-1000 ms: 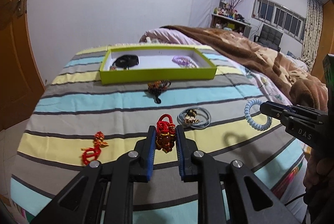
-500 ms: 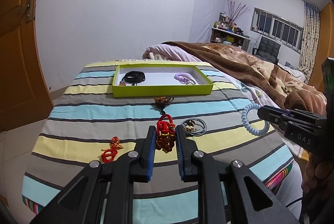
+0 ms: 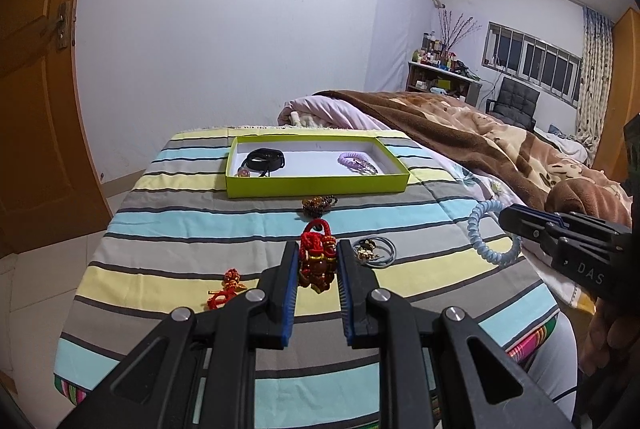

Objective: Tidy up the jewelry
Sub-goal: 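Carry the blue hair tie and red charm into the lime-green box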

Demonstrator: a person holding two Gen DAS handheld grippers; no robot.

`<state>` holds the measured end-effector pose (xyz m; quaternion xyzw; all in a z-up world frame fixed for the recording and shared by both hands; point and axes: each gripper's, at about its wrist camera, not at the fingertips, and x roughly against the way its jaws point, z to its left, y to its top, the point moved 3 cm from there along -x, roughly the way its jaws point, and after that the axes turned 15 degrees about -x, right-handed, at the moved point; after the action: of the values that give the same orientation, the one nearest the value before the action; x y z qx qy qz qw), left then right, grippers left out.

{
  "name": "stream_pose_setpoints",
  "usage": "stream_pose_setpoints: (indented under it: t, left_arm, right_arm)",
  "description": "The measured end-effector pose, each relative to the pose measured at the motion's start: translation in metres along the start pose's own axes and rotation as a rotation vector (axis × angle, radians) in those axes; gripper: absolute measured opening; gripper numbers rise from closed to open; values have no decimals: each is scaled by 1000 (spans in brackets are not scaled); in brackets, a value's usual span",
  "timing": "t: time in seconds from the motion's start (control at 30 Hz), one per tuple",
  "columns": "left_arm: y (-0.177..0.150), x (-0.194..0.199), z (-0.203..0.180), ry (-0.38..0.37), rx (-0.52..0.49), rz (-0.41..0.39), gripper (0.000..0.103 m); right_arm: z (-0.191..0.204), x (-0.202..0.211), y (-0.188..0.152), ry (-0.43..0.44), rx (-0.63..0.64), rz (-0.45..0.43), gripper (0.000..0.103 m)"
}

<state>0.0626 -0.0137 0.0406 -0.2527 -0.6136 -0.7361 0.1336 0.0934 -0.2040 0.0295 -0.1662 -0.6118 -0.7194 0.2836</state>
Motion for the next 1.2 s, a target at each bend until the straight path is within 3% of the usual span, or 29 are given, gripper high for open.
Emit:
stream_pose_setpoints:
  t: [0.53,1.2]
  left_arm:
    - [27,-31,18,38,-18,-11,19]
    - [73,-113,66,57,-6,-4,19]
  right_arm:
    - [6,-29,30,6,24,-23,9]
    - [0,-116,99,-4,42,-30,9]
